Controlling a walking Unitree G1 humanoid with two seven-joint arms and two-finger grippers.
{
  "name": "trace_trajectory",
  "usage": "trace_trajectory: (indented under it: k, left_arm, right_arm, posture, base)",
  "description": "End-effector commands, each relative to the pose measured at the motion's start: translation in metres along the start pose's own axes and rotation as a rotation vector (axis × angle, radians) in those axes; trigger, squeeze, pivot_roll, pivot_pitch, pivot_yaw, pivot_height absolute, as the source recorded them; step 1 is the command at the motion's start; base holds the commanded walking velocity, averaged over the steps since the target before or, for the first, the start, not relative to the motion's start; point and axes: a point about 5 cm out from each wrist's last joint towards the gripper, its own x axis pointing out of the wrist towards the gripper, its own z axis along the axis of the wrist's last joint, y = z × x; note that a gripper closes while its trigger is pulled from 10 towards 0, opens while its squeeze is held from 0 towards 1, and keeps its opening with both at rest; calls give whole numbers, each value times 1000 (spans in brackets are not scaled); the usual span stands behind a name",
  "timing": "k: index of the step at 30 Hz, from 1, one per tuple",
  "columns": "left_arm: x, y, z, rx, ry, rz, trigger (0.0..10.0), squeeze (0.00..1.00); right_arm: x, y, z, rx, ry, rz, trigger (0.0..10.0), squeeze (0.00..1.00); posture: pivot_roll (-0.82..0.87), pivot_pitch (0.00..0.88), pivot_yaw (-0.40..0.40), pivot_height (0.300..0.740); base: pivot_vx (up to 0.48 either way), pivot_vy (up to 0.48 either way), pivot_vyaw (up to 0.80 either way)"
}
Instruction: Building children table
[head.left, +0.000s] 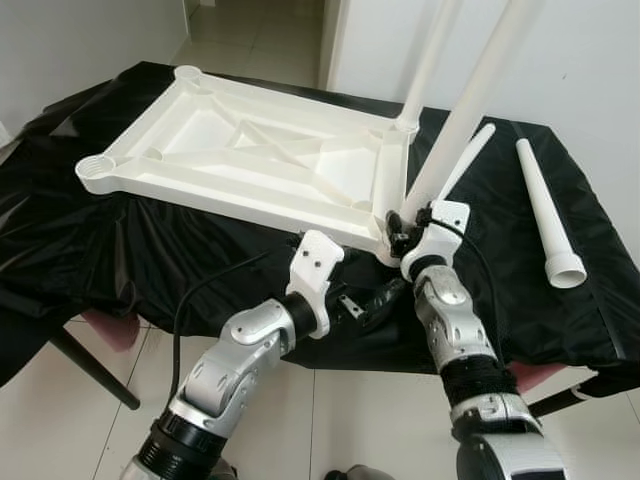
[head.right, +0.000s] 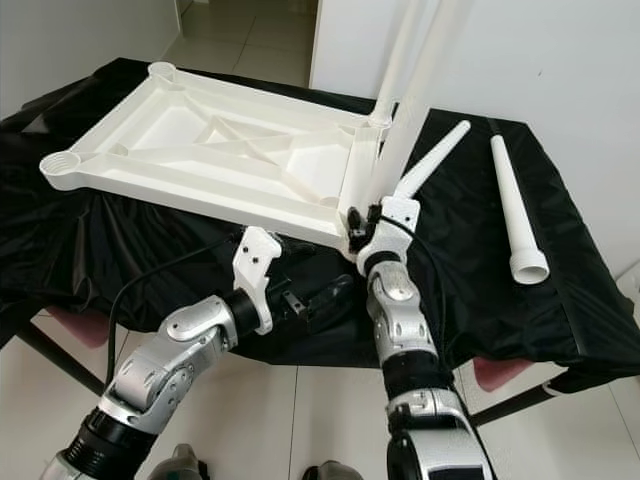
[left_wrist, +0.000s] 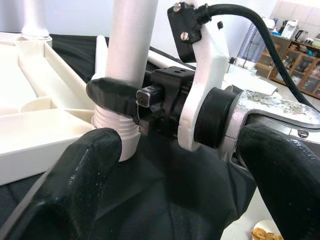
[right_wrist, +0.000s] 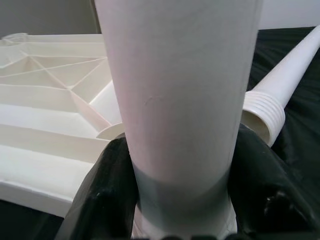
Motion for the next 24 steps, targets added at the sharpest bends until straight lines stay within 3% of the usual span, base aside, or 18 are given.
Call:
trace_trajectory:
  k: [1, 7, 14, 15, 16, 24]
  left_arm:
    - [1, -3, -1, 5, 0, -31, 10000, 0]
    - [0, -3, -2, 2, 3, -30, 10000, 0]
    - [-1, -3, -2, 3, 5, -30, 10000, 0]
    - [-1, -2, -2, 3, 6, -31, 10000, 0]
    - [-1, -2, -2, 4, 6, -31, 10000, 0]
    - [-3, -1, -2, 7, 14, -31, 10000, 0]
  right_arm:
    - [-5, 3, -9, -4, 44, 28, 0, 0]
    - [-18, 12, 0, 9, 8, 91, 0, 0]
    - [-23, 8, 5, 4, -8, 85, 0, 0]
    - [-23, 1, 2, -7, 8, 59, 10000, 0]
    - [-23, -6, 0, -10, 19, 36, 10000, 1000]
    - [-19, -27, 7, 3, -20, 41, 10000, 1000]
  posture:
    - [72, 0, -112, 740]
    - [68, 2, -109, 740]
    - [67, 5, -107, 740]
    - [66, 6, -103, 740]
    - [65, 9, -101, 740]
    - [62, 22, -93, 740]
  base:
    - [0, 0, 0]
    - [0, 0, 0]
    - [0, 0, 0]
    - [0, 0, 0]
    - [0, 0, 0]
    - [0, 0, 0]
